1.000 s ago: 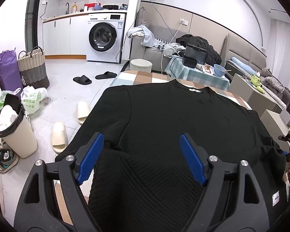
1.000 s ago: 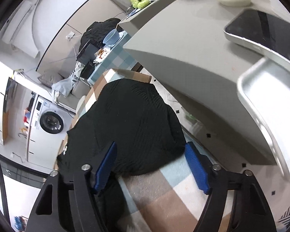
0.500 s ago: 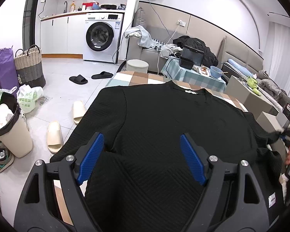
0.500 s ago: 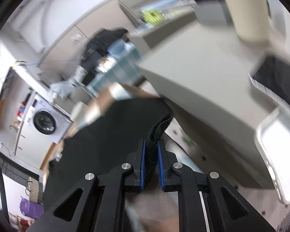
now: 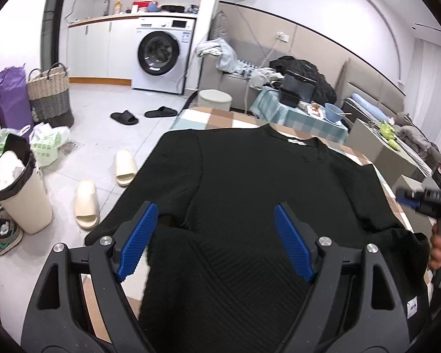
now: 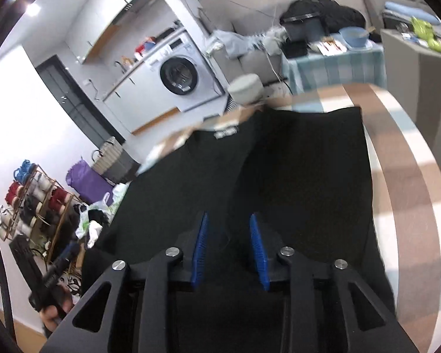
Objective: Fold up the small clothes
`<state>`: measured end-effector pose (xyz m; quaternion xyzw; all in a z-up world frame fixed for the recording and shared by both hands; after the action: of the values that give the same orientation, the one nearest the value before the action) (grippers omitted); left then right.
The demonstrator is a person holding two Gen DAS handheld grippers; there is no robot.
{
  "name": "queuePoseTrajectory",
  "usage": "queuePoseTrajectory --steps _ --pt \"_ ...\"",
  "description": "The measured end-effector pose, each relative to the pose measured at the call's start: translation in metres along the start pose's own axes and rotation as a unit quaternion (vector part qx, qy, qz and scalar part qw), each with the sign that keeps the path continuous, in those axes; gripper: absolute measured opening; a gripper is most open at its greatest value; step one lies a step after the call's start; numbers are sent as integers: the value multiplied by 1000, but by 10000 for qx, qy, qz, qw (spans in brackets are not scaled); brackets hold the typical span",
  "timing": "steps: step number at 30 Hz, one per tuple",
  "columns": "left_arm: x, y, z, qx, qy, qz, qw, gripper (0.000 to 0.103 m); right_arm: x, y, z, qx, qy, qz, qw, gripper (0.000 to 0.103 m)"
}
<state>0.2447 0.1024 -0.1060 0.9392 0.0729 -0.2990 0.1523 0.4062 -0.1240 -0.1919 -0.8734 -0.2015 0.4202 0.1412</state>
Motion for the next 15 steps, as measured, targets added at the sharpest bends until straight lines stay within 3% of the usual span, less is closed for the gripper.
queuePoseTrajectory --steps 3,7,12,15 --pt "0 -16 2 -225 -27 -139 9996 82 13 30 17 274 -265 543 9978 33" --pt "1 -49 6 -585 -122 -526 9968 82 33 60 46 480 -818 940 9910 32" --pt "1 -94 14 -1223 -262 -739 9894 82 9 58 35 433 -454 905 9939 46" --pt "2 -124 21 -1729 -355 -956 9797 82 -5 39 38 391 -263 786 9958 54"
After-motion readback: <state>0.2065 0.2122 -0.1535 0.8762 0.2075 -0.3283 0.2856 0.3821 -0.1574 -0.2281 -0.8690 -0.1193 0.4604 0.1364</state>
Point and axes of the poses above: each gripper's, at about its wrist camera, not at the fingertips, and x roughly the way its jaws point, y to its right, z to its underside, the point moved 10 cm from there along x, roughly the way its jaws point, and after that the axes turned 3 degrees about -x, right-handed, at the moved point
